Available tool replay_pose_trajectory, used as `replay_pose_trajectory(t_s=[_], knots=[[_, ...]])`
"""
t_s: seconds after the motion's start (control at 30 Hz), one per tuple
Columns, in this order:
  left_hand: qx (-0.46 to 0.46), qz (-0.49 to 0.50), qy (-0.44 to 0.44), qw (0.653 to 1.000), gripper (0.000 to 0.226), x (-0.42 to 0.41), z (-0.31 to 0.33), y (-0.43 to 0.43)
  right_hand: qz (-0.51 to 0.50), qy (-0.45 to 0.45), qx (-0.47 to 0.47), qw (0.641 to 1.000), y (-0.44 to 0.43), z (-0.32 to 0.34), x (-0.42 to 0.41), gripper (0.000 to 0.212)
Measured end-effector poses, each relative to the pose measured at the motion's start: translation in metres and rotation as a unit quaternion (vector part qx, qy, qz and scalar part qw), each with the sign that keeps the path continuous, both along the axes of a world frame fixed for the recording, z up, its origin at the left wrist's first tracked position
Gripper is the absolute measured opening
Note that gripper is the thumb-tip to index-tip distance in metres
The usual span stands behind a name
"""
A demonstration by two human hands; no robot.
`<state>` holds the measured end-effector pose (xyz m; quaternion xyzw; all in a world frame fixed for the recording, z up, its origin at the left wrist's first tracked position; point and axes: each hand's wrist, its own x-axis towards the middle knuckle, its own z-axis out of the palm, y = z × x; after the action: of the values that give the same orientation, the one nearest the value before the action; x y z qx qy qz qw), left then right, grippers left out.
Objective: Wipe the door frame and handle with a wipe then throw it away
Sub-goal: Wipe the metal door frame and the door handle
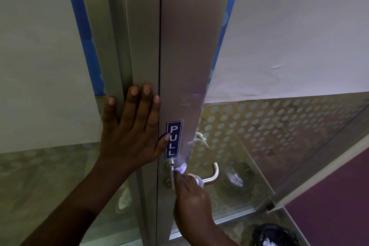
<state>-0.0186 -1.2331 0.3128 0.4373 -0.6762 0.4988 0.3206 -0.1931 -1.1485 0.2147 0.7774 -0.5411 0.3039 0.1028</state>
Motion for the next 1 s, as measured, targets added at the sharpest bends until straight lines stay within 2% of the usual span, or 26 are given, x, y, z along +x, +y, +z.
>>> replay_pose_trajectory(t_s=[0.1,0.2,0.33,0.5,0.63,0.7,0.73,0.77,0.8,0.83,0.87,0.9,1.0], knots=[[-0.002,-0.002,-0.003,1.0,0.081,0.0,0.001,0.0,0.128,0.078,-0.035,0.988,0.0,-0.03,-0.033,0.053],[-0.003,-0.002,-0.003,1.0,0.08,0.0,0.002,0.001,0.205,0.145,-0.03,0.967,-0.002,-0.045,-0.065,0.046],[-0.002,-0.001,-0.001,1.0,0.079,-0.001,0.003,0.001,0.219,0.171,-0.065,0.958,-0.012,-0.057,-0.096,0.039],[0.0,-0.004,0.007,1.0,0.078,-0.003,0.004,0.003,0.206,0.144,-0.087,0.964,-0.023,-0.065,-0.119,0.036],[0.002,-0.003,0.004,1.0,0.078,-0.002,0.005,0.003,0.173,0.073,-0.121,0.975,-0.024,-0.074,-0.133,0.028],[0.005,-0.001,0.003,1.0,0.078,-0.002,0.005,0.003,0.079,-0.042,-0.101,0.991,-0.021,-0.078,-0.132,0.027],[0.006,-0.001,0.003,1.0,0.078,-0.001,0.004,0.003,0.011,-0.141,-0.064,0.988,-0.018,-0.075,-0.126,0.033],[0.006,0.0,0.003,1.0,0.078,-0.001,0.004,0.003,-0.054,-0.274,-0.012,0.96,-0.018,-0.069,-0.12,0.042],[0.005,0.0,0.002,1.0,0.079,-0.001,0.004,0.003,-0.097,-0.416,0.043,0.903,-0.019,-0.063,-0.113,0.048],[0.005,0.0,0.001,1.0,0.079,-0.001,0.004,0.003,-0.116,-0.536,0.088,0.831,-0.022,-0.057,-0.107,0.047],[0.005,-0.002,0.001,1.0,0.079,-0.001,0.004,0.002,-0.109,-0.627,0.126,0.761,-0.026,-0.05,-0.101,0.043],[0.004,-0.005,0.002,1.0,0.08,-0.001,0.004,0.002,-0.104,-0.683,0.153,0.707,-0.031,-0.044,-0.096,0.039],[-0.001,-0.008,0.006,1.0,0.081,-0.001,0.003,0.001,-0.119,-0.766,0.199,0.6,-0.041,-0.028,-0.083,0.033]])
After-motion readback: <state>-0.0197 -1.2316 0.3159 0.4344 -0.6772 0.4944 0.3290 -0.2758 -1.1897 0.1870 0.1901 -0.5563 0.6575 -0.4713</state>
